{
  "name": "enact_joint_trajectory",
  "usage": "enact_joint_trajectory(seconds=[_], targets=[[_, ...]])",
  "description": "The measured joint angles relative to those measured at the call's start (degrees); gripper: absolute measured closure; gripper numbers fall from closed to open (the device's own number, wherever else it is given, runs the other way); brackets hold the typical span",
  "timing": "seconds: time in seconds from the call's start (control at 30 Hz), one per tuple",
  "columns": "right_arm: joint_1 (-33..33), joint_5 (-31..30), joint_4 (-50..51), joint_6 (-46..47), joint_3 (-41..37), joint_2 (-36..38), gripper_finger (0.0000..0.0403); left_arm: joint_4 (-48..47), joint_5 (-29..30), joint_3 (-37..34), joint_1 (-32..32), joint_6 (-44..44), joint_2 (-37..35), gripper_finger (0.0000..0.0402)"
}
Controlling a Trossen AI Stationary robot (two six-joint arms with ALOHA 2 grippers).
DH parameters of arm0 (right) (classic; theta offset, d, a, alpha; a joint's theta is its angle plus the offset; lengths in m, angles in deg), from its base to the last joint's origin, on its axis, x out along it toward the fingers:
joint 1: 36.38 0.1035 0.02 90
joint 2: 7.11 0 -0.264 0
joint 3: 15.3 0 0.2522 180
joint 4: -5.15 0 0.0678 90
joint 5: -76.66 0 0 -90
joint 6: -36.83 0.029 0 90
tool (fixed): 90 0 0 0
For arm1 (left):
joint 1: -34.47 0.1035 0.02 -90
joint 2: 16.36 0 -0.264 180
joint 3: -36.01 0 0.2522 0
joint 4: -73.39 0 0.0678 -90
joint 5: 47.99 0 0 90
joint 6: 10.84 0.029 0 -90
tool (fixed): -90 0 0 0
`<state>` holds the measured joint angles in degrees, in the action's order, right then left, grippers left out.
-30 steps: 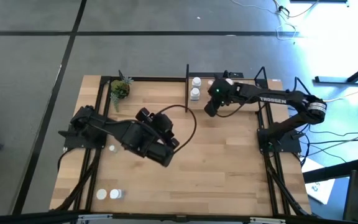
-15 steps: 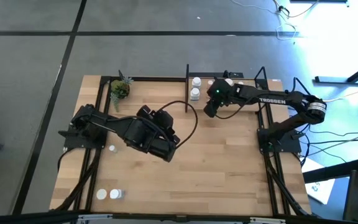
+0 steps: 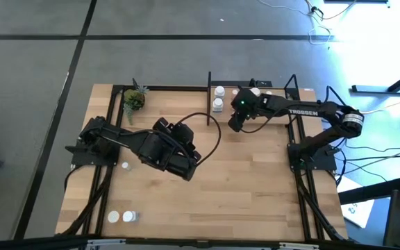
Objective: Pick and place medicine bottles onto shelf by color
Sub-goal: Put the pink pill bottle on the shelf aligned with the other pink pill bottles
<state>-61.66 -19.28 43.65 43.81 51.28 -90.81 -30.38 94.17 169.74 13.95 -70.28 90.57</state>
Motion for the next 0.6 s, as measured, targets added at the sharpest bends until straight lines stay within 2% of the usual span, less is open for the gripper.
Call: enact_joint_trajectory(seconds=[0.43, 0.6], targets=[[0.0, 0.0, -0.27, -0.01, 0.04, -0.52, 0.028, 0.02, -0.22, 0.0, 0.0, 0.02, 0.02, 0.0188], [0.0, 0.0, -0.23, 0.17, 0.04, -0.55, 0.0259, 0.02, -0.22, 0.0, -0.02, 0.02, 0.02, 0.0188]])
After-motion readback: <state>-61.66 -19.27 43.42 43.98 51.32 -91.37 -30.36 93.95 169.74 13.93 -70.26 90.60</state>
